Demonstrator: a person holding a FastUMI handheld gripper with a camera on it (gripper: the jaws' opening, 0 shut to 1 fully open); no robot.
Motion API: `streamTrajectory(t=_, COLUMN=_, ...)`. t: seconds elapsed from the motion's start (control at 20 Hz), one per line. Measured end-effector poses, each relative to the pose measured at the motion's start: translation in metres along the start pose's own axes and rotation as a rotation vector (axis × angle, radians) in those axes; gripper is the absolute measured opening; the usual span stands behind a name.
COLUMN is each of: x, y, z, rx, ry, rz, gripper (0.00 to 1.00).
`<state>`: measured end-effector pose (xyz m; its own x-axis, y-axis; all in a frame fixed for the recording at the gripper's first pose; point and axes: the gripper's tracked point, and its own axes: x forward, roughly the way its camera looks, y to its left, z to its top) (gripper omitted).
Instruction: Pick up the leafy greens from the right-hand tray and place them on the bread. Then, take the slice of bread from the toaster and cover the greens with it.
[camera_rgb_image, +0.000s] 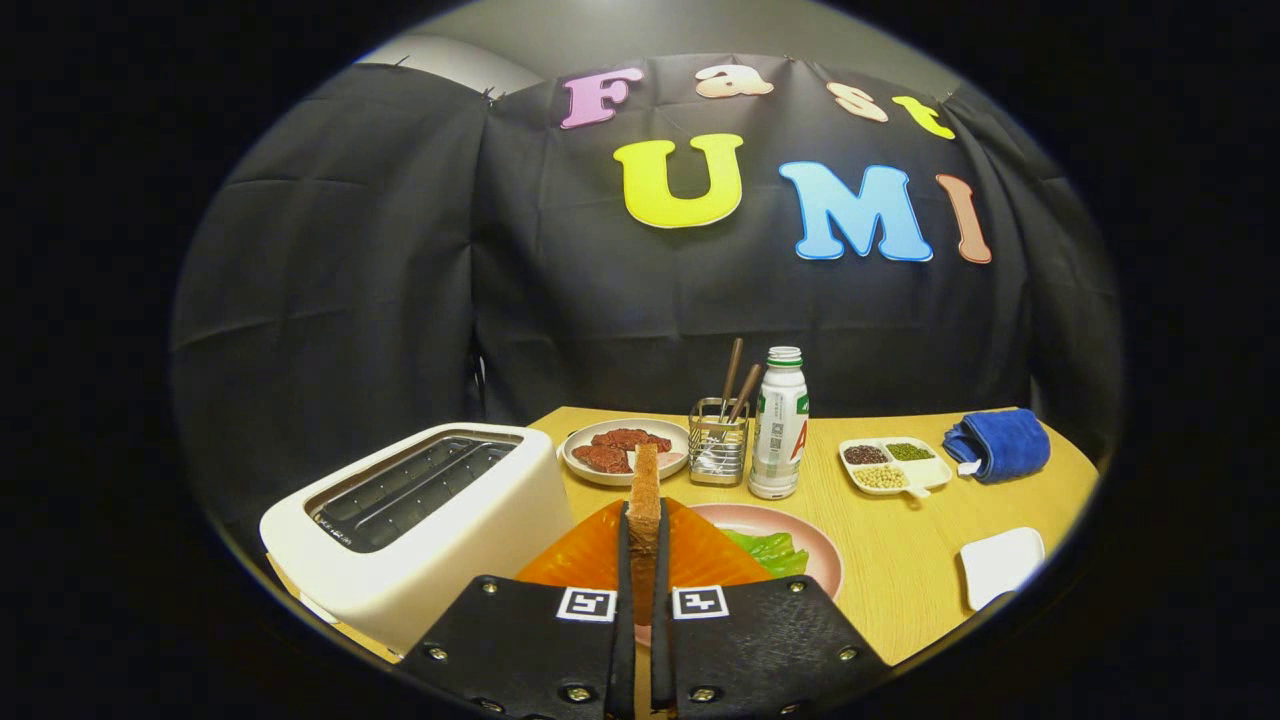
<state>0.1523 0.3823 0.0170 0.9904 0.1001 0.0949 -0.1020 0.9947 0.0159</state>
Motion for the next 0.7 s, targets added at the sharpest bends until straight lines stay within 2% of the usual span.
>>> streamTrajectory(t=0.45, x=0.011, y=-0.033, z=-0.018, rx=-0.002, ry=0.050, rz=-0.048, gripper=0.07)
streamTrajectory(t=0.5, x=0.012, y=-0.036, z=-0.021, rx=-0.014, ry=0.060, rz=-0.051, gripper=0.11)
streamTrajectory(t=0.6, x=0.013, y=-0.046, z=-0.024, rx=-0.022, ry=0.069, rz=-0.061, gripper=0.11)
streamTrajectory(t=0.7, x=0.014, y=-0.052, z=-0.027, rx=-0.013, ry=0.076, rz=-0.068, gripper=0.17)
